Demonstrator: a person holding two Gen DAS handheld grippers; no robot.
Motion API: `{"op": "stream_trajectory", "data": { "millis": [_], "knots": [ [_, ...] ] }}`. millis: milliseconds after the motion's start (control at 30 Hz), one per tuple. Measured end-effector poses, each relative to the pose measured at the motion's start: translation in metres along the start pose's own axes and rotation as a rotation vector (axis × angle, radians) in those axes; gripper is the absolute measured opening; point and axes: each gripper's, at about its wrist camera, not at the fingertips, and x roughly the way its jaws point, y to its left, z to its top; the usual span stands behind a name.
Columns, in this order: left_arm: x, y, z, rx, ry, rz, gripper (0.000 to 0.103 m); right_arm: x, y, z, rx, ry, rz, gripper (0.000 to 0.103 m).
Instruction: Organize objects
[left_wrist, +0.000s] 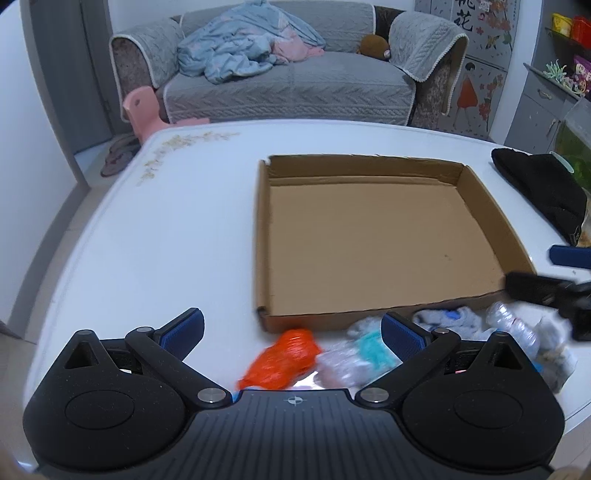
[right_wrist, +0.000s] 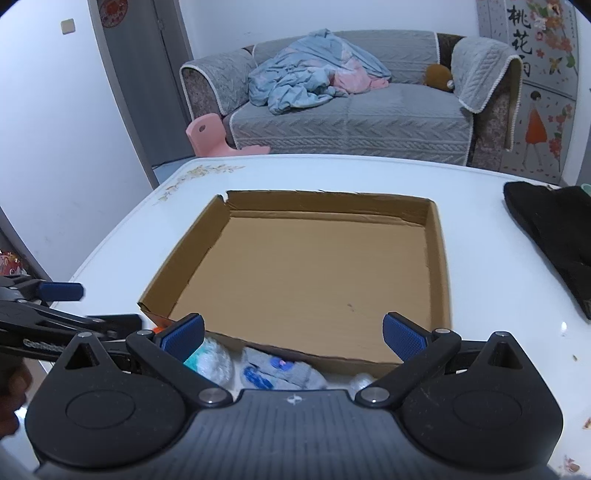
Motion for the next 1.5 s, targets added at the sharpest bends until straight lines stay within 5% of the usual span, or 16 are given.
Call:
{"op": "stream_trajectory", "data": {
  "millis": [267, 567, 1000, 1267, 1500],
  "knots": [
    [-0.004, 0.048, -0.044, -0.039, 0.015, 0.066, 0.102, -0.012, -0.038, -0.016, -0.040, 0.027, -0.015, 0.103],
    [0.002, 0.054, -0.086, 0.022, 0.078, 0.027, 0.102, 0.001, -0.068, -0.037, -0.046, 0.106, -0.043, 0.103],
    [0.040, 0.048, -0.096, 0.102, 0.143, -0.038, 0.102, -0.004, -0.094, -0.064, -0.063, 0.192, -0.035, 0.094],
    [0.046, 0.070, -0.093, 0.095, 0.173, -0.056, 0.102, 0.006, -0.103, -0.073, -0.053, 0.247, -0.028, 0.061],
    [0.047, 0.083, -0.088, 0.114, 0.161, -0.019, 0.103, 0.004, -0.106, -0.077, -0.065, 0.270, -0.024, 0.052]
  ]
}}
